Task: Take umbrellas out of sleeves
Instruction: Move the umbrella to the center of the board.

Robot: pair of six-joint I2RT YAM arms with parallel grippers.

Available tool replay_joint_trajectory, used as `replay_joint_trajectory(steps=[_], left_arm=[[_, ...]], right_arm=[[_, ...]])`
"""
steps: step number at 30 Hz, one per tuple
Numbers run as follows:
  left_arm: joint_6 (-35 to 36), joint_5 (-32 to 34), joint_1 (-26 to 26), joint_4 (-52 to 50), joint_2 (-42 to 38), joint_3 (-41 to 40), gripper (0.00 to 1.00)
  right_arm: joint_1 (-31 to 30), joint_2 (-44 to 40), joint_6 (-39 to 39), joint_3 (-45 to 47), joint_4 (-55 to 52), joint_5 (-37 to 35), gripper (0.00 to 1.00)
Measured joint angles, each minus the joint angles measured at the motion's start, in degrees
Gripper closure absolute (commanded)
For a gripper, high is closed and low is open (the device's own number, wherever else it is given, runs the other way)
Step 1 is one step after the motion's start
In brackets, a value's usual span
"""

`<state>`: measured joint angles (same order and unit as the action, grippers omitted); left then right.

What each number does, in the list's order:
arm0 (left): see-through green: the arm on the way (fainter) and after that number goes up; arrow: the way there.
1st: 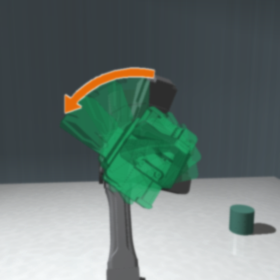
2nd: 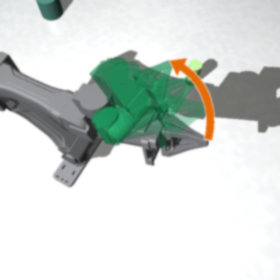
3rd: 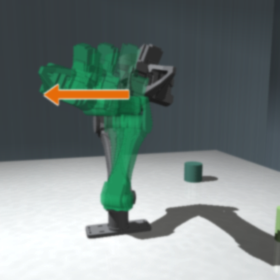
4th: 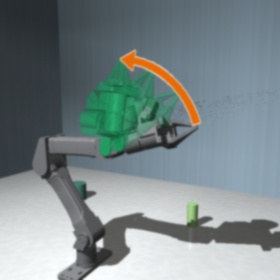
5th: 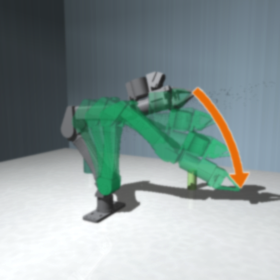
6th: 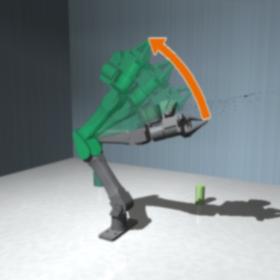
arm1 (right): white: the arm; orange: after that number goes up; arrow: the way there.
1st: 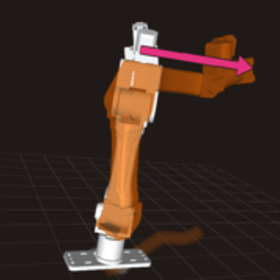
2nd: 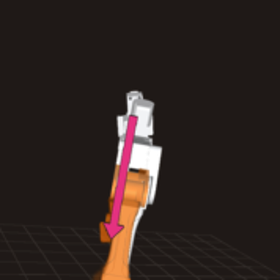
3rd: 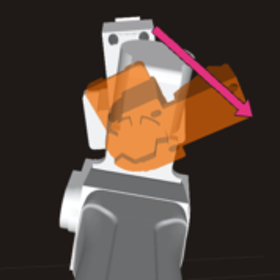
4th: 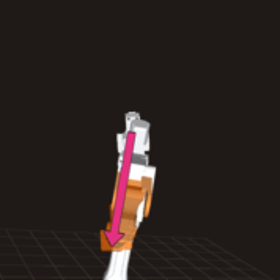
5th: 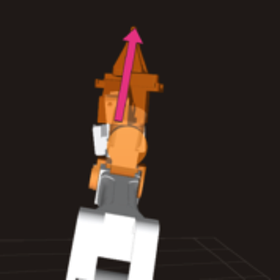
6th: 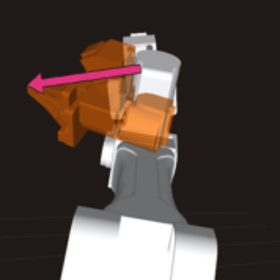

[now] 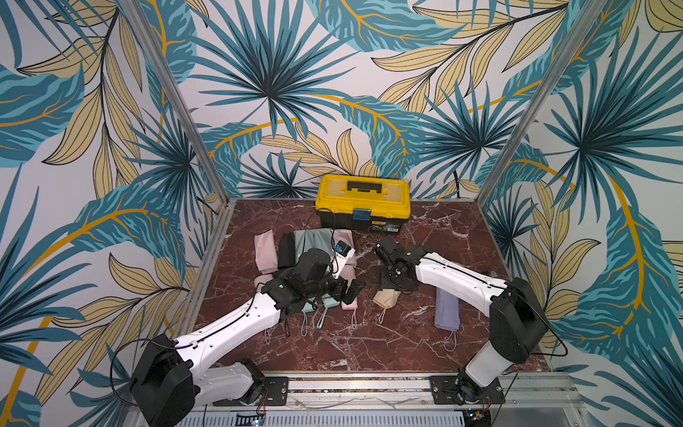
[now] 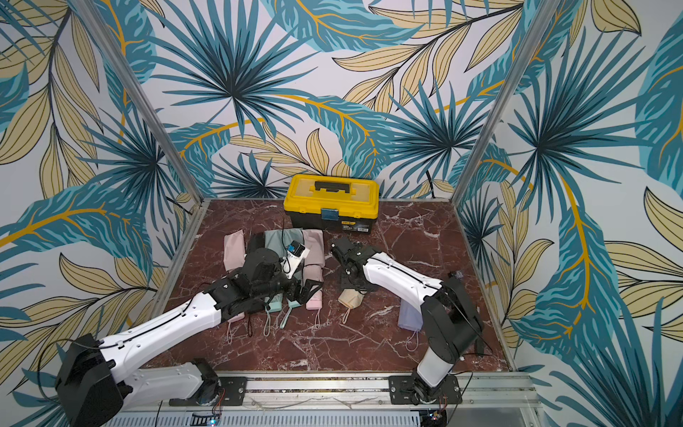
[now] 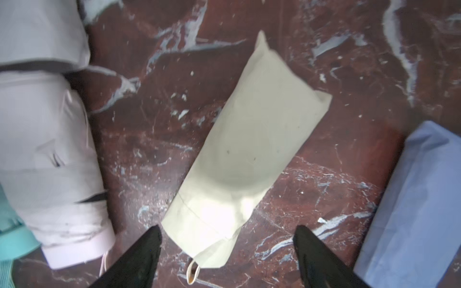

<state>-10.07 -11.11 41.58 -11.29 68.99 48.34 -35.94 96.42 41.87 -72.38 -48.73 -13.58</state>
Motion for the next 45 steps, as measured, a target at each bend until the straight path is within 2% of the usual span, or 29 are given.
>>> replay_joint_trajectory(steps=[4,8,13,20,24,29,33,45], left_arm=[[-0.07,0.00,0.00,-0.09,-0.26,-0.76,0.00],[-0.39,-0.02,0.00,-0.02,-0.26,-0.92,0.00],[-0.42,-0.02,0.00,-0.07,-0.50,-1.40,0.00],[-0.35,-0.02,0.00,-0.04,-0.55,-1.46,0.00],[-0.22,-0.04,0.00,-0.02,-0.48,-1.46,0.00],[-0.20,-0.28,0.00,-0.04,0.79,-1.46,0.00],[-0.20,-0.33,0.00,-0.04,1.36,-1.46,0.00],[-0.17,-0.55,0.00,-0.02,1.40,-1.44,0.00]], right_arm=[[2.14,0.42,8.09,-1.38,-0.92,-0.61,0.12],[4.83,1.77,12.70,-0.76,0.17,3.50,0.13],[6.49,6.82,14.78,0.50,3.50,7.91,0.14],[6.38,9.27,14.60,1.73,6.29,10.45,0.27],[6.27,9.33,9.25,1.60,6.69,10.29,0.28],[5.99,9.44,-2.56,1.03,7.06,10.69,0.31],[5.79,10.69,-11.32,-1.16,6.47,11.10,0.42],[2.45,13.31,-28.24,-6.93,2.05,2.05,0.38]])
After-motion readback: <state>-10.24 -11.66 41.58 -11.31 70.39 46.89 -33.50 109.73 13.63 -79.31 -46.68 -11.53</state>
